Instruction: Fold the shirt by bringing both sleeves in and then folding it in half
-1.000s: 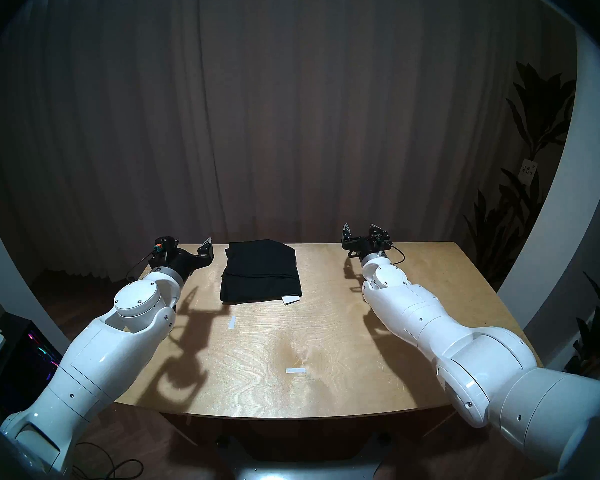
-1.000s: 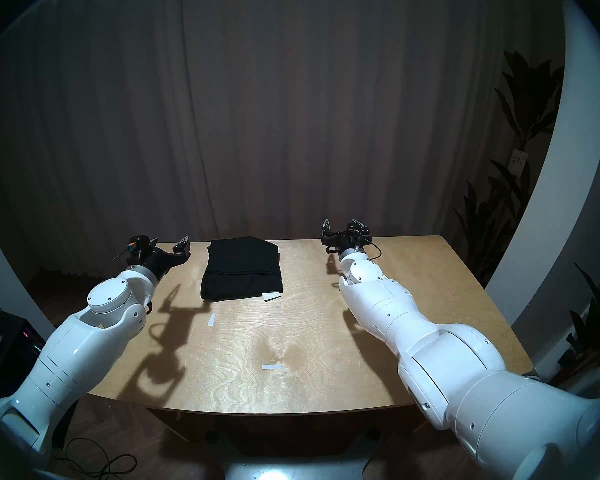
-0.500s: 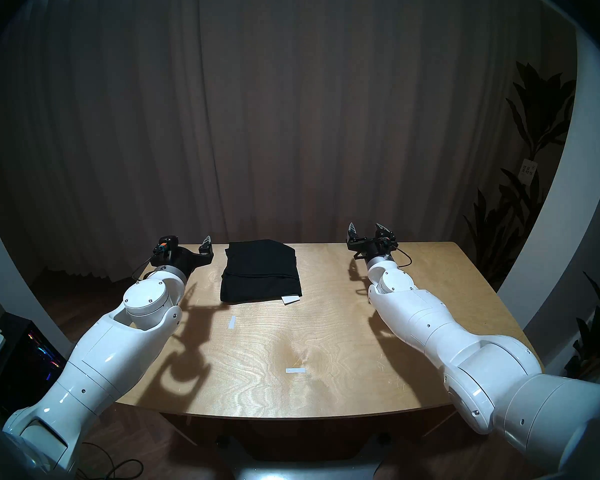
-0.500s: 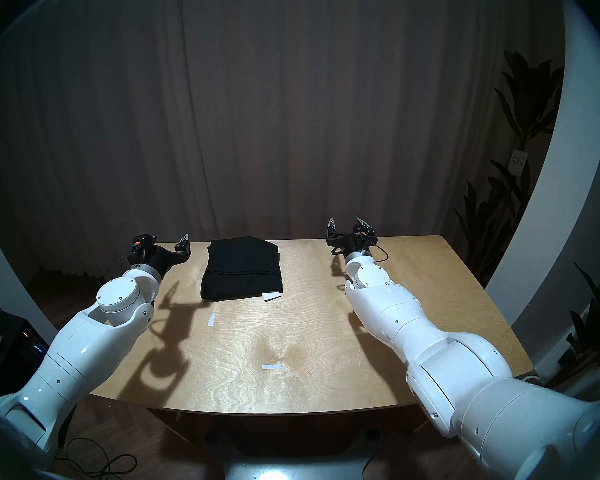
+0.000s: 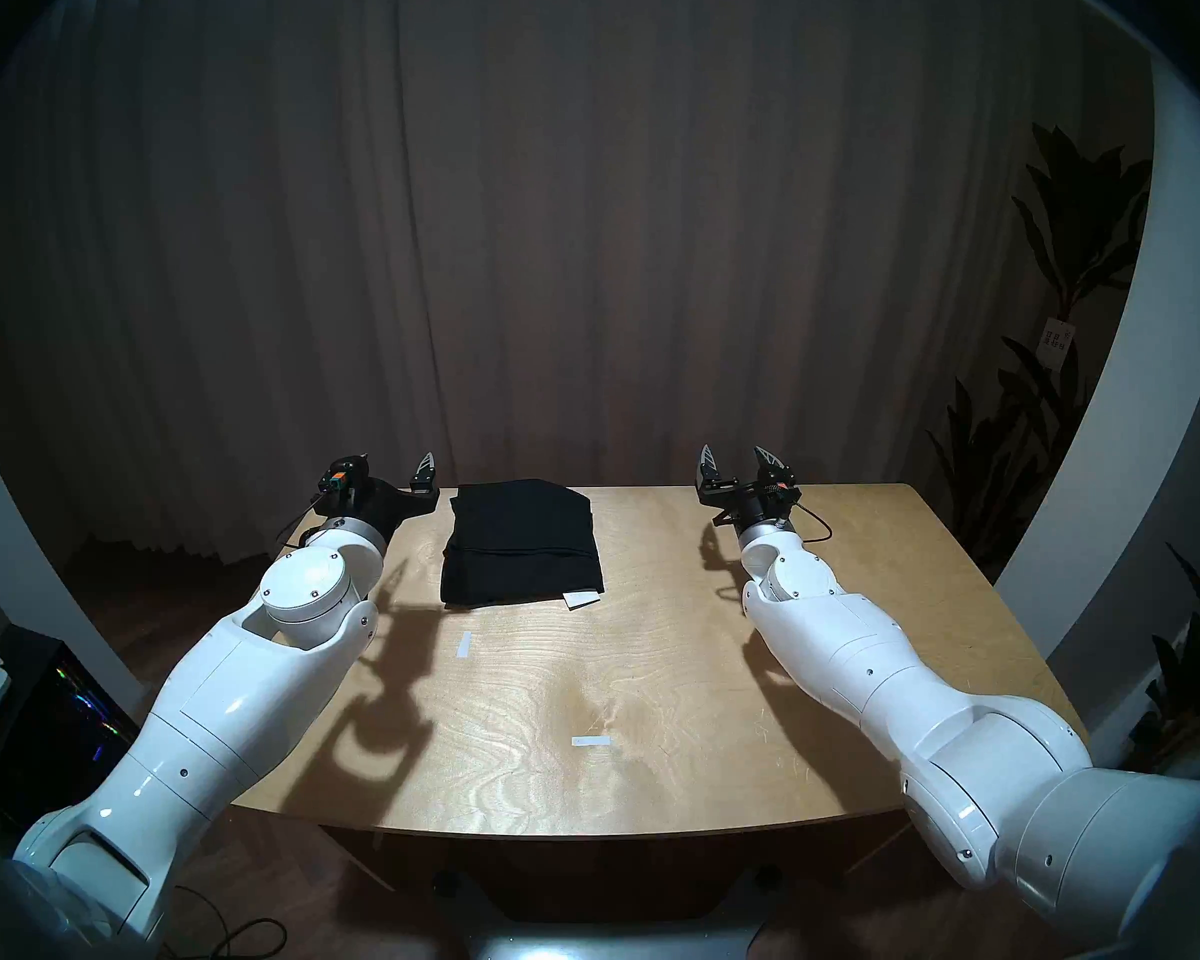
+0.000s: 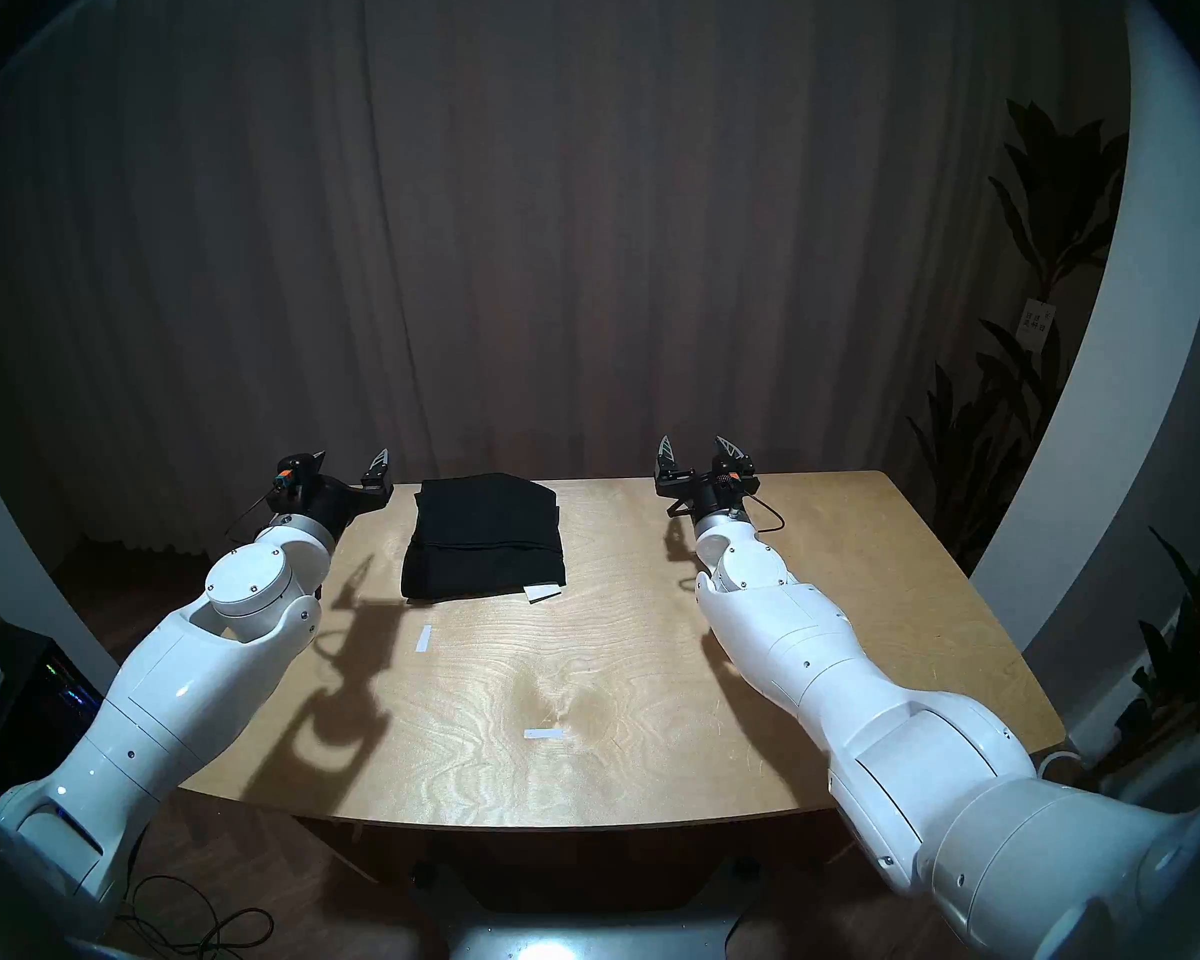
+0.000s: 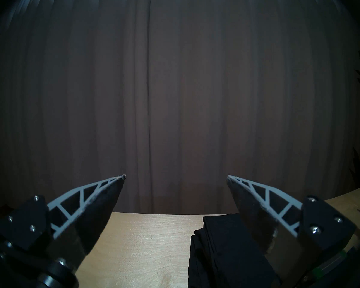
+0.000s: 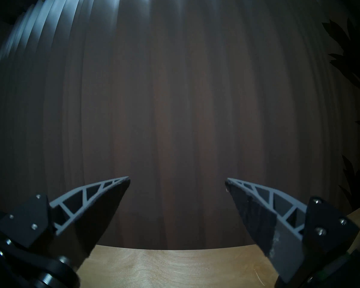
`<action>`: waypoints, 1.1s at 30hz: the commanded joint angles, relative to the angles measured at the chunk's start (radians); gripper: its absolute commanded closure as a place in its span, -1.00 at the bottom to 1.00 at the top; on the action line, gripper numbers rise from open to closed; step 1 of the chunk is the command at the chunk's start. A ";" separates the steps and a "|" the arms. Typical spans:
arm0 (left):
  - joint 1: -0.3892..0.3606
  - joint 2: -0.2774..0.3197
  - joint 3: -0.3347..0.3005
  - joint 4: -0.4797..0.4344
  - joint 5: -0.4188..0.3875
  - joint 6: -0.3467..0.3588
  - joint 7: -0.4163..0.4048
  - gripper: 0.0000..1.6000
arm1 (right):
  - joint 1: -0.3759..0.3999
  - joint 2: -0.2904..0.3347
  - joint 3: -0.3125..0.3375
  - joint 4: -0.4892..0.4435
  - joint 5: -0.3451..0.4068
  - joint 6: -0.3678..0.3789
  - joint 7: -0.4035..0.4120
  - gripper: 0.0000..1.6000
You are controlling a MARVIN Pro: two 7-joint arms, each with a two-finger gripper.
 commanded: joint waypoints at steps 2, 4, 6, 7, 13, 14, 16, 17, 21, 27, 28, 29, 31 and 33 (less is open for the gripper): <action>-0.037 0.005 -0.006 0.029 0.029 -0.044 -0.021 -1.00 | -0.018 0.026 0.009 -0.107 -0.001 -0.023 0.000 -1.00; -0.038 0.005 -0.005 0.039 0.034 -0.051 -0.026 -1.00 | -0.022 0.037 0.014 -0.123 0.000 -0.021 -0.003 -1.00; -0.038 0.005 -0.003 0.053 0.043 -0.061 -0.034 -1.00 | -0.026 0.050 0.019 -0.139 0.000 -0.015 -0.005 -1.00; -0.037 0.005 -0.002 0.057 0.046 -0.065 -0.036 -1.00 | -0.026 0.055 0.021 -0.146 0.000 -0.013 -0.007 -1.00; -0.041 0.000 0.005 0.087 0.067 -0.096 -0.056 -1.00 | -0.044 0.077 0.029 -0.190 0.001 0.023 -0.027 -1.00; -0.042 0.000 0.006 0.093 0.072 -0.102 -0.059 -1.00 | -0.050 0.079 0.031 -0.198 0.004 0.032 -0.032 -1.00; -0.044 -0.001 0.008 0.102 0.080 -0.115 -0.066 -1.00 | -0.058 0.085 0.033 -0.213 0.005 0.051 -0.041 -1.00; -0.045 -0.002 0.009 0.107 0.084 -0.121 -0.069 -1.00 | -0.062 0.088 0.033 -0.221 0.005 0.061 -0.045 -1.00; -0.049 -0.002 0.012 0.123 0.098 -0.145 -0.081 -1.00 | -0.079 0.097 0.032 -0.250 0.006 0.105 -0.063 -1.00; -0.053 0.005 0.014 0.137 0.112 -0.184 -0.120 -1.00 | -0.105 0.121 0.031 -0.312 0.005 0.172 -0.083 -1.00; -0.053 0.005 0.015 0.139 0.114 -0.189 -0.124 -1.00 | -0.110 0.125 0.031 -0.322 0.005 0.183 -0.086 -1.00; -0.053 0.005 0.015 0.142 0.115 -0.196 -0.131 -1.00 | -0.116 0.131 0.030 -0.336 0.004 0.198 -0.090 -1.00; -0.053 0.004 0.015 0.145 0.114 -0.207 -0.144 -1.00 | -0.125 0.139 0.028 -0.355 0.003 0.222 -0.095 -1.00; -0.054 0.002 0.012 0.148 0.107 -0.216 -0.158 -1.00 | -0.134 0.148 0.027 -0.375 0.003 0.248 -0.101 -1.00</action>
